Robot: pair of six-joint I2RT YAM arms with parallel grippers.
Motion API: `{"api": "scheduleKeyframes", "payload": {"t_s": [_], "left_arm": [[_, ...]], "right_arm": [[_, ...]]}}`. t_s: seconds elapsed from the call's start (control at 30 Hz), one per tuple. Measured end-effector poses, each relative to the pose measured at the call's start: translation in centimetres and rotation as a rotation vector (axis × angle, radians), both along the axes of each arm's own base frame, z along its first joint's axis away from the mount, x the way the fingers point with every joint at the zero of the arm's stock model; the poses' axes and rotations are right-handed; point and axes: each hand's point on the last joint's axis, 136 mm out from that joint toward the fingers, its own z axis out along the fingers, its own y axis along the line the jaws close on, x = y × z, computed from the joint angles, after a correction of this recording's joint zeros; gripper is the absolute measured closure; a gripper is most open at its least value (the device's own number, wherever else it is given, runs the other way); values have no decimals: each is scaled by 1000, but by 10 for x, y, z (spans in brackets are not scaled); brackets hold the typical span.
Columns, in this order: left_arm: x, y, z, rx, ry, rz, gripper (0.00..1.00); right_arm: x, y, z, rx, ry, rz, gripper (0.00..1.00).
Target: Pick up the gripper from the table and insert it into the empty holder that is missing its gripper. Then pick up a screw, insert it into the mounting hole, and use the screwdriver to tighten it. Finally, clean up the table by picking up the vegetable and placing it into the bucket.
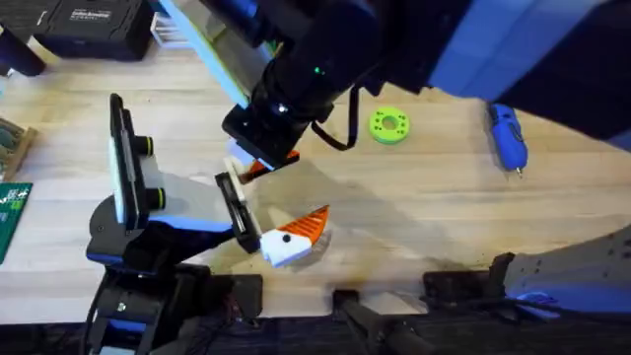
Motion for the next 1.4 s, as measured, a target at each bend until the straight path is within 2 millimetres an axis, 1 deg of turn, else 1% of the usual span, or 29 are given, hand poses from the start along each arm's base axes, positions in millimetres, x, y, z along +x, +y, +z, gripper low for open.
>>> {"api": "scheduleKeyframes", "payload": {"t_s": [0.07, 0.67, 0.93, 1.03, 1.17, 1.4], "left_arm": [[0, 0, 0, 0, 1, 0, 16], [0, 0, 0, -1, 1, -2, 15], [0, 0, 0, 0, 0, -3, 15], [0, 0, 0, -1, 1, -3, 16], [0, 0, 0, -4, 10, -1, 16], [0, 0, 0, -5, 12, -1, 16]], "right_arm": [[1, 1, -3, -5, 3, 0, 995], [-1, 1, -3, -5, 9, 3, 995], [-5, 1, -3, -3, 27, 12, 995], [-6, 2, -6, -5, 41, 18, 995], [-5, 6, -14, -15, 57, 22, 995], [-5, 6, -14, -15, 57, 22, 994]]}}
